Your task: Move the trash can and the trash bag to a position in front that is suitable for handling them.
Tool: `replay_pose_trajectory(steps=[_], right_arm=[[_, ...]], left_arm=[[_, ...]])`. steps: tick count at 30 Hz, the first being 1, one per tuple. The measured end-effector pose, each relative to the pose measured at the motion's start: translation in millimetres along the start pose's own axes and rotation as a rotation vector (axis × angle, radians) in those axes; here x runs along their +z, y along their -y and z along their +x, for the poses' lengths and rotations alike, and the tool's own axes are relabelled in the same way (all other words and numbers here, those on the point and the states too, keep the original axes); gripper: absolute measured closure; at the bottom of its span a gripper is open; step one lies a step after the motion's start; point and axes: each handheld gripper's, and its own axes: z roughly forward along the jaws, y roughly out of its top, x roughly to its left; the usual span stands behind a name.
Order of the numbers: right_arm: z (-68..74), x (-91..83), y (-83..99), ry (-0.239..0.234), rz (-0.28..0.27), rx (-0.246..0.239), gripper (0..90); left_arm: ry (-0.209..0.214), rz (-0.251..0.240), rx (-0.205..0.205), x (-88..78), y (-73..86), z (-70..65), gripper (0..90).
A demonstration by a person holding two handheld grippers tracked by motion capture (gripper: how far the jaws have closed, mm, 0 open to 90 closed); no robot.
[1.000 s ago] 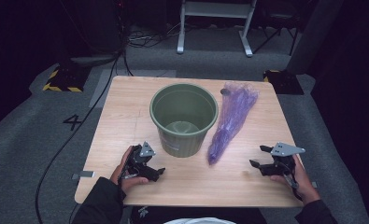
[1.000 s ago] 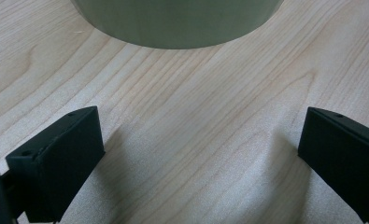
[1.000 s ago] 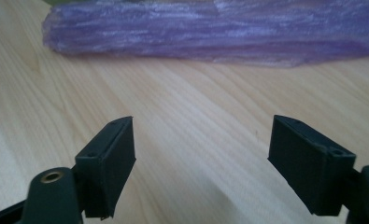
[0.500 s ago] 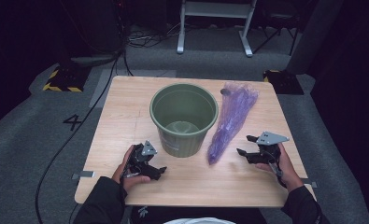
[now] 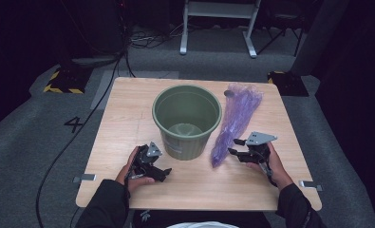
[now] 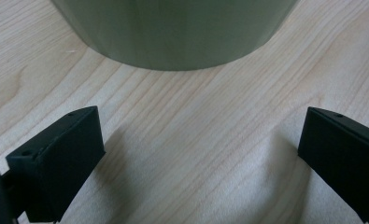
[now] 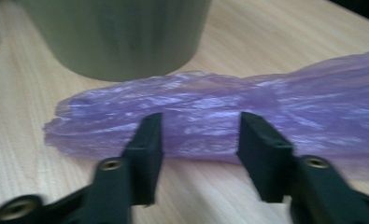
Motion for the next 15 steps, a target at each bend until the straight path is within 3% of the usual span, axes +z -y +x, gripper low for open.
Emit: replay_pose_trajectory(steps=[4, 8, 12, 15], right_arm=[[6.7, 12.6, -1.2, -0.016, 0.037, -0.016, 67.7], [11.0, 23.5, 2.4, -0.027, 0.083, -0.027, 68.8], [12.2, 27.8, 4.9, -0.044, 0.096, -0.027, 69.1], [12.4, 28.3, 6.6, -0.083, 0.087, -0.017, 68.7]], left_arm=[[-0.007, 0.001, -0.008, 3.3, -3.7, -0.7, 0.0], [-0.020, -0.001, -0.017, 6.0, -6.3, -1.3, 0.0], [-0.036, 0.007, -0.029, 8.6, -10.3, -3.1, 0.0], [-0.043, 0.000, -0.033, 14.7, -16.0, -7.0, 0.0]])
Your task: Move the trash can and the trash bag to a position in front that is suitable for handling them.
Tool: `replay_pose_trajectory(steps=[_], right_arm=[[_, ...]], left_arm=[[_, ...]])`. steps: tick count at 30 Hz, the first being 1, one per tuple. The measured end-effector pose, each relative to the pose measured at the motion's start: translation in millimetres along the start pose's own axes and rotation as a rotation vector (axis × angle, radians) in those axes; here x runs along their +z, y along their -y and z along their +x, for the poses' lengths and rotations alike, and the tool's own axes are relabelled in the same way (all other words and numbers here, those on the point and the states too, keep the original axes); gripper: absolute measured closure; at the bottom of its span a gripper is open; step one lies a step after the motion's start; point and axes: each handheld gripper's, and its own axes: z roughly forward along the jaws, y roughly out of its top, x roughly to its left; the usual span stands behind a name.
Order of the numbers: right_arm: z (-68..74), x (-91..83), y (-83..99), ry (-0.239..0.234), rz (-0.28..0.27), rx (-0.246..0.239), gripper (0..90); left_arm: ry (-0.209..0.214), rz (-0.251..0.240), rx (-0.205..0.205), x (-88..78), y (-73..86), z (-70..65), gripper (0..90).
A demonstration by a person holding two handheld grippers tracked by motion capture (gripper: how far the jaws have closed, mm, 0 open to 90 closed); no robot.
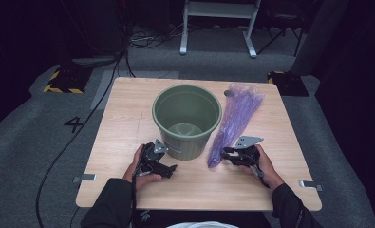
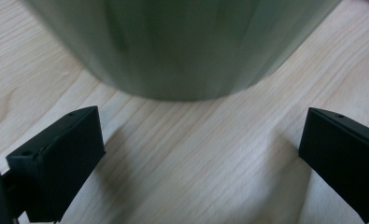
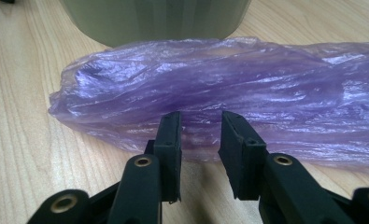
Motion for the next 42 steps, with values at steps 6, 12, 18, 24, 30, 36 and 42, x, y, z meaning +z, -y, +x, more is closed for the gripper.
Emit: replay_pose_trajectory(steps=[6, 12, 18, 24, 30, 36, 42], right_arm=[[0.0, -0.6, 1.2, -0.033, -0.003, 0.014, 68.3], [4.6, -0.7, 0.4, -0.056, 0.000, 0.004, 67.3], [7.4, -1.1, 1.0, -0.078, -0.003, 0.001, 66.9], [11.4, -2.7, 1.3, -0.094, 0.002, -0.013, 66.1], [16.1, -4.6, 2.2, -0.112, 0.005, -0.025, 65.0], [19.1, -5.4, 2.5, -0.122, 0.007, -0.030, 64.9], [21.8, -5.8, 2.2, -0.125, 0.007, -0.033, 64.7]], left_arm=[[-0.042, 0.002, -0.034, 8.9, -10.2, -2.3, 0.0], [-0.078, 0.001, -0.082, 16.3, -18.0, -2.4, 0.2], [-0.115, 0.002, -0.121, 24.2, -27.0, 3.7, 0.0], [-0.145, -0.001, -0.157, 31.1, -34.0, 6.1, 0.0], [-0.166, 0.001, -0.178, 39.7, -43.4, 11.9, 0.0], [-0.162, 0.002, -0.172, 42.2, -46.3, 15.3, 0.0], [-0.151, 0.003, -0.161, 42.9, -47.1, 16.9, 0.0]])
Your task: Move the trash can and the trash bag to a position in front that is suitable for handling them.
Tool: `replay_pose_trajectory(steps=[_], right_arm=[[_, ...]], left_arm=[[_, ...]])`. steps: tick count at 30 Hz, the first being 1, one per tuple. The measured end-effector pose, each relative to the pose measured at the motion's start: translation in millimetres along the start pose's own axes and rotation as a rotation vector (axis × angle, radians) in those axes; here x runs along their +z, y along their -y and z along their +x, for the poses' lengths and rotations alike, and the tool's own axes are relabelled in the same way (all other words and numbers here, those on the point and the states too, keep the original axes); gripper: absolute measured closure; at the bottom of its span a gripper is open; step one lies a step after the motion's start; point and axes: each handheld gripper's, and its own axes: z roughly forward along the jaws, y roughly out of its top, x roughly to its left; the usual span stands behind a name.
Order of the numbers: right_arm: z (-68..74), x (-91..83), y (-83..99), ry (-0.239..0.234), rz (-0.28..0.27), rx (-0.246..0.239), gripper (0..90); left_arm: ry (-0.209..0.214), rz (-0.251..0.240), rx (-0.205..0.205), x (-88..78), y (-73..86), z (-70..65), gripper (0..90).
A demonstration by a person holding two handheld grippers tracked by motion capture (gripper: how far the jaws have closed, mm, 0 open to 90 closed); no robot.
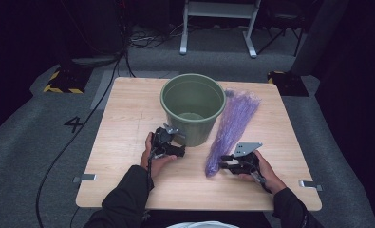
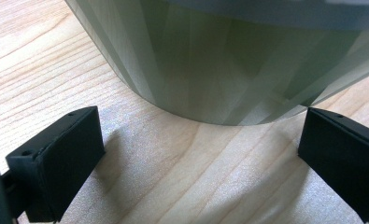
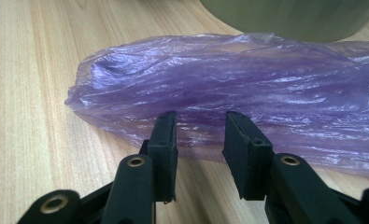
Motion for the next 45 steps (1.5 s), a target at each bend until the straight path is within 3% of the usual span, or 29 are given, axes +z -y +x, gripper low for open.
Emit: replay_pose_trajectory(steps=[15, 18, 19, 24, 26, 27, 28, 29, 30, 34, 42, 45], right_arm=[[4.3, 2.4, -0.7, -0.003, -0.010, 0.002, 63.6], [6.1, 3.6, -2.9, 0.005, -0.002, -0.002, 60.9], [7.1, 4.9, -5.3, 0.020, 0.010, 0.000, 57.6], [9.3, 8.9, -8.6, 0.022, 0.012, 0.007, 51.0], [10.1, 11.2, -10.8, 0.031, 0.017, 0.000, 47.4], [11.2, 13.1, -13.4, 0.032, 0.023, -0.007, 47.4], [11.2, 13.1, -13.4, 0.032, 0.023, -0.007, 47.4], [12.7, 15.7, -15.9, 0.032, 0.025, -0.006, 47.4], [13.6, 17.4, -16.9, 0.027, 0.022, -0.004, 47.4], [15.8, 22.5, -20.1, 0.017, 0.016, 0.003, 46.0], [17.5, 29.1, -24.2, 0.017, 0.009, 0.027, 43.9], [18.9, 33.0, -27.0, 0.026, 0.004, 0.036, 43.8]], left_arm=[[0.025, -0.004, 0.023, -3.8, 4.5, -2.7, 0.5], [0.059, -0.006, 0.058, -8.0, 9.2, -7.9, 0.7], [0.074, -0.003, 0.086, -11.6, 12.6, -11.1, 0.8], [0.119, 0.002, 0.125, -19.8, 21.2, -21.4, 1.2], [0.150, 0.001, 0.158, -24.3, 24.3, -27.1, 3.0], [0.191, -0.015, 0.189, -29.3, 26.8, -33.6, 13.7], [0.191, -0.015, 0.189, -29.3, 26.8, -33.6, 19.2], [0.247, -0.009, 0.230, -32.9, 28.2, -41.5, 18.5], [0.250, -0.005, 0.240, -33.7, 28.6, -44.4, 14.7], [0.288, -0.016, 0.266, -39.6, 30.2, -56.4, 15.8], [0.330, -0.035, 0.270, -51.2, 34.1, -59.0, 15.7], [0.367, -0.050, 0.286, -53.7, 37.3, -62.3, 15.6]])
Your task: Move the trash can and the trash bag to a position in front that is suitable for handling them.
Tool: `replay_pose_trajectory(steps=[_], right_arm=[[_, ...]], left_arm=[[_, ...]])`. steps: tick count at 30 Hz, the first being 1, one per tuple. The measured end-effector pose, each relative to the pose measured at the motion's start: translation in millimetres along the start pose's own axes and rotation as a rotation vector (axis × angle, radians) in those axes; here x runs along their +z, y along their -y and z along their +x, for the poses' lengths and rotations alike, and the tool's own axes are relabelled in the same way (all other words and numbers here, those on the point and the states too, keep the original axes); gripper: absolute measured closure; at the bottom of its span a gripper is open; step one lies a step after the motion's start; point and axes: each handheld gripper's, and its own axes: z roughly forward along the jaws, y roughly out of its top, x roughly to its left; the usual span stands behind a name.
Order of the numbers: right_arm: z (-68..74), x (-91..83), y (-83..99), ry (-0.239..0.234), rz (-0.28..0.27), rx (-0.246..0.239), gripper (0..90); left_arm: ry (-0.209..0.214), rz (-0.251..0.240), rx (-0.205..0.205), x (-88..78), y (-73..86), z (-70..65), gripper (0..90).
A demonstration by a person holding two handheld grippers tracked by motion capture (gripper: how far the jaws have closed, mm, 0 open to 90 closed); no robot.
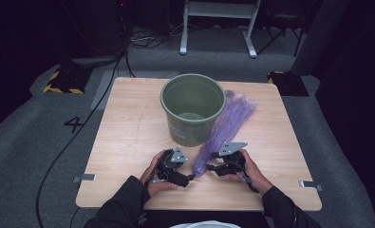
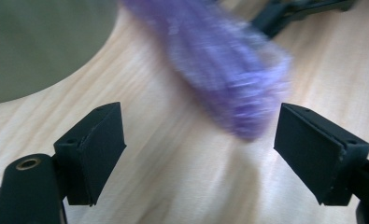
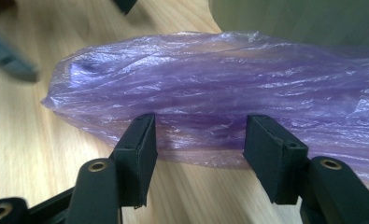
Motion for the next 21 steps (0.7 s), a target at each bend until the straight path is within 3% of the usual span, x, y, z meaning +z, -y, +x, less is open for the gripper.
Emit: replay_pose_trajectory(steps=[3, 6, 8, 9, 10, 12, 14, 15, 18, 21], right_arm=[[1.2, 2.8, -1.9, 0.008, -0.004, 0.009, 43.5], [1.3, 3.3, -1.8, 0.015, -0.007, 0.014, 41.7], [0.9, 3.4, -1.4, 0.016, -0.009, 0.017, 41.3], [0.9, 3.4, -1.4, 0.016, -0.009, 0.017, 41.3], [0.9, 3.4, -1.2, 0.018, -0.010, 0.016, 41.0], [0.8, 3.3, -0.8, 0.023, -0.013, 0.019, 39.4], [0.8, 3.0, -0.6, 0.023, -0.012, 0.018, 37.9], [0.3, 1.4, 0.4, 0.019, -0.007, 0.014, 34.9], [-2.0, -3.7, 2.5, 0.027, -0.003, 0.004, 31.9], [-4.6, -10.3, 3.3, 0.025, -0.015, 0.003, 30.8]], left_arm=[[0.005, 0.017, 0.016, 3.4, -0.5, -2.9, 17.4], [-0.019, 0.044, 0.048, 13.0, -0.6, -3.8, 32.0], [-0.032, 0.035, 0.049, 12.9, -1.5, -2.4, 39.2], [-0.032, 0.035, 0.049, 12.9, -1.5, -2.4, 47.0], [-0.037, 0.033, 0.047, 12.2, -1.7, 0.0, 47.0], [-0.042, 0.027, 0.048, 10.7, -1.0, 3.0, 62.6], [-0.041, 0.028, 0.052, 10.2, -0.8, 3.5, 66.4], [-0.048, 0.028, 0.063, 9.5, -0.4, 4.2, 76.3], [-0.045, 0.027, 0.073, 8.3, 0.8, 7.4, 83.2], [-0.041, 0.031, 0.070, 5.8, 2.1, 11.4, 83.5]])
